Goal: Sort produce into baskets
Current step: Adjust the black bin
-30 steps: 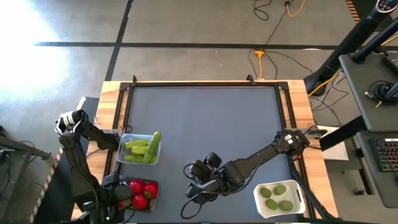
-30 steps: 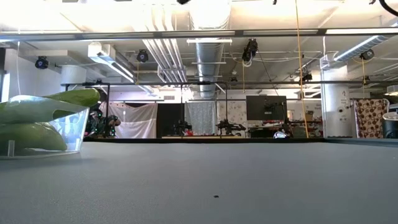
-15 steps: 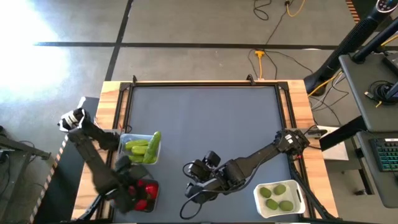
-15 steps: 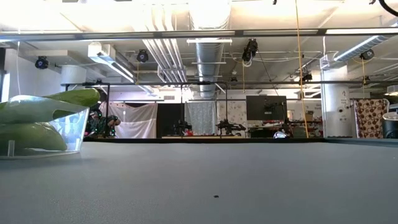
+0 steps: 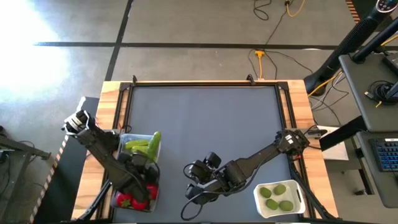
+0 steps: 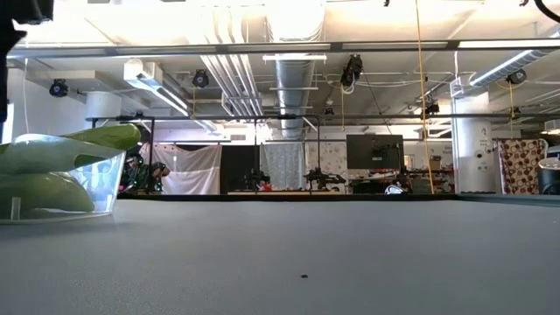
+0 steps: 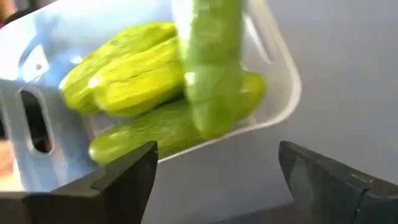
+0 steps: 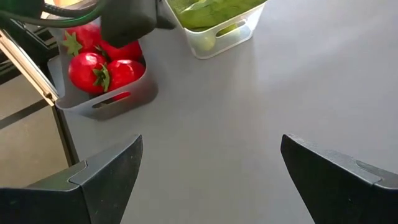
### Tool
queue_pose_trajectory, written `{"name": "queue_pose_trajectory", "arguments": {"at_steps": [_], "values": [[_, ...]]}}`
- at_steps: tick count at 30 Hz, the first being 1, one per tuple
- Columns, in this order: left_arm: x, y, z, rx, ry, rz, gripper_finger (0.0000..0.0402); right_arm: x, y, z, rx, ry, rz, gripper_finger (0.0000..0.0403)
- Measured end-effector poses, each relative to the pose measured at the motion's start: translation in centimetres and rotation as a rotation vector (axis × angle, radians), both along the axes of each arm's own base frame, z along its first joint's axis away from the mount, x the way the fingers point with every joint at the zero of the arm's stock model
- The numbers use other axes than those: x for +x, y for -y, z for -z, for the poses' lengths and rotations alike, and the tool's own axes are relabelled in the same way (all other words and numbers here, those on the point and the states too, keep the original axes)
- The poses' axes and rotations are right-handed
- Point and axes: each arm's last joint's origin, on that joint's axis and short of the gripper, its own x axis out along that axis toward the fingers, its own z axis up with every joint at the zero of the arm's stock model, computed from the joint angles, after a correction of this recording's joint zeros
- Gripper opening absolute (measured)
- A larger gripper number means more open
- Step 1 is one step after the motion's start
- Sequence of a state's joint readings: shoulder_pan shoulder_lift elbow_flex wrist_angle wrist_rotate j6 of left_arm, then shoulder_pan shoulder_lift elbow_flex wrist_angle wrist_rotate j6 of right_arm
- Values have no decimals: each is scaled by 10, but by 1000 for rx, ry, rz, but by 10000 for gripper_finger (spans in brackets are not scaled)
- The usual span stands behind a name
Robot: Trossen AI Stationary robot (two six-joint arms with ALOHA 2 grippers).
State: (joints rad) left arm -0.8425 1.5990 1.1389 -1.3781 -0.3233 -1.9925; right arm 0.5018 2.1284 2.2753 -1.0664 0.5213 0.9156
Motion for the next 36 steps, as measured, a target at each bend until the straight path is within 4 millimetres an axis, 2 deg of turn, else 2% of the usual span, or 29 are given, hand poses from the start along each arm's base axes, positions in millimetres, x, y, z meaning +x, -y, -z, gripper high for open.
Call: {"name": "queue_pose_trajectory", "arguments": {"at_steps": [3, 11, 16, 19, 24, 29, 36], "values": [[-5, 3, 2, -10, 12, -58, 303, 0, 0, 0, 1, 1, 1, 375], [-9, 11, 8, -124, -49, -74, 271, 1, 1, 0, -8, -1, -4, 375], [-9, 12, 10, -140, -46, -66, 261, 1, 1, 0, -11, -2, -7, 375], [-13, 8, 20, -135, -79, -86, 258, 1, 1, 0, -12, -2, -8, 375], [-17, 20, 24, -238, -56, -70, 254, 0, 0, 0, -11, -3, -10, 375], [-20, 24, 18, -233, -57, -82, 253, 0, 0, 1, -15, -6, -13, 375], [-15, 10, -7, -119, -55, 34, 253, -1, 0, 0, -21, -7, -20, 375]]}}
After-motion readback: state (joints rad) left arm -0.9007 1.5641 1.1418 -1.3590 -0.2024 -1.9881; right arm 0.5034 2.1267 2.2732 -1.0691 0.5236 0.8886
